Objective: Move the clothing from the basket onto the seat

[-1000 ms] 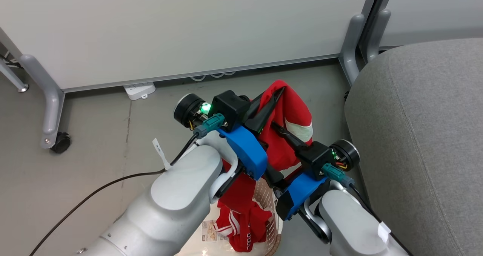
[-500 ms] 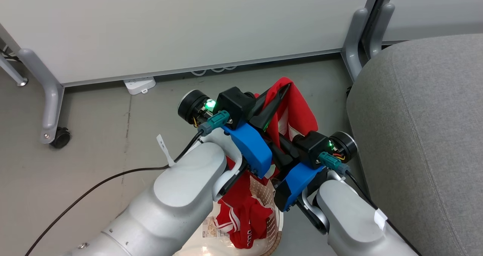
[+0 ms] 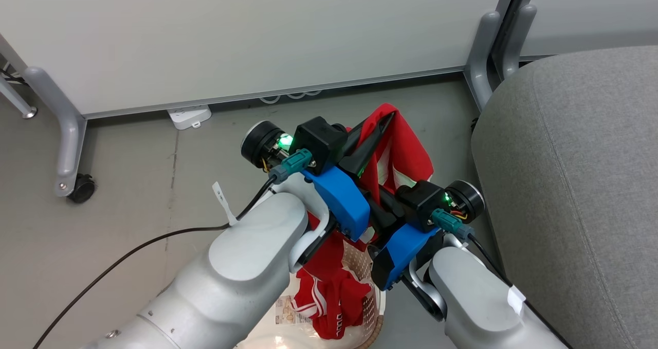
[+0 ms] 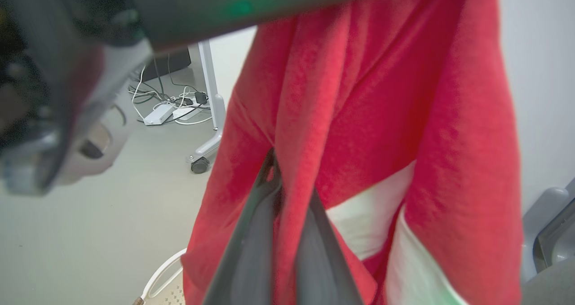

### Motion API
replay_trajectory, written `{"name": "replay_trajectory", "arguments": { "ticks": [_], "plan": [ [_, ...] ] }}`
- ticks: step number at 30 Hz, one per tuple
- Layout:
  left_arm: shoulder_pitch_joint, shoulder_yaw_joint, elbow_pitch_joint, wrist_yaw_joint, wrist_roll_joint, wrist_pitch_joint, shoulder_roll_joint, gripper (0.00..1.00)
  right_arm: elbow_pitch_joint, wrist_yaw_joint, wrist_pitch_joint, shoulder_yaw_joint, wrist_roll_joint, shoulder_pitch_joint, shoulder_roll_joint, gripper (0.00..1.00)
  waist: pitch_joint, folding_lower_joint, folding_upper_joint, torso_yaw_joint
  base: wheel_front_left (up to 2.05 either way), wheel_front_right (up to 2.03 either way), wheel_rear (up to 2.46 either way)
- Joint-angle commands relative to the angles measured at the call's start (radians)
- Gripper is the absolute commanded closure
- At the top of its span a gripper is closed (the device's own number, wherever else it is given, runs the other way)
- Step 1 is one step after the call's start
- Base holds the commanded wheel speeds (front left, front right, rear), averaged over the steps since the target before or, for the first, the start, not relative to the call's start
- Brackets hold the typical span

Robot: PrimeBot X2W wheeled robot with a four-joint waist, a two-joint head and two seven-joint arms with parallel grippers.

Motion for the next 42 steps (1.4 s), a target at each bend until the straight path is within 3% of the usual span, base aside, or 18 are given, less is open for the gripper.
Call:
{"name": "replay_trajectory", "arguments": {
  "ticks": [1,4,5,6,16,25,42],
  "plan": [
    [-0.01,0.007,0.002,0.001,0.004,-0.005,0.002,1.0,-0.003,-0.001,-0.001,0.004,0.003,-0.014,0.003,1.0,-0.001,-0.0001,-0.0001,0.0,0.0,0.0,0.0],
    [-0.006,0.01,0.007,0.005,0.002,-0.005,0.002,1.0,-0.003,-0.001,-0.001,0.005,0.006,-0.012,0.003,1.0,-0.003,-0.0001,-0.0001,-0.001,0.0,0.0,0.0],
    [-0.005,0.011,0.007,0.006,0.002,-0.005,0.002,0.76,-0.003,-0.001,-0.001,0.006,0.006,-0.01,0.003,1.0,-0.004,-0.0001,-0.0001,-0.001,0.0,0.0,0.0],
    [-0.004,0.011,0.008,0.006,0.002,-0.005,0.002,0.0,-0.002,-0.001,-0.001,0.006,0.006,-0.009,0.003,1.0,-0.005,-0.0001,-0.0001,-0.002,0.0,0.0,0.0],
    [0.002,0.028,0.003,0.018,0.022,-0.005,0.002,0.0,-0.005,-0.001,-0.001,-0.002,0.005,0.0,0.003,1.0,-0.002,-0.0001,-0.0001,-0.015,0.0,0.0,0.0],
    [0.003,0.039,0.016,0.009,0.046,-0.004,0.002,0.0,-0.026,-0.001,-0.001,-0.038,-0.004,0.005,0.002,1.0,0.022,-0.0001,-0.0001,-0.071,0.0,0.0,0.0],
    [-0.048,0.028,0.025,-0.004,0.082,-0.005,0.007,0.0,-0.125,-0.001,-0.001,-0.255,-0.064,0.02,0.0,1.0,0.121,-0.0001,-0.0001,-0.304,0.0,0.0,0.0]
  ]
}}
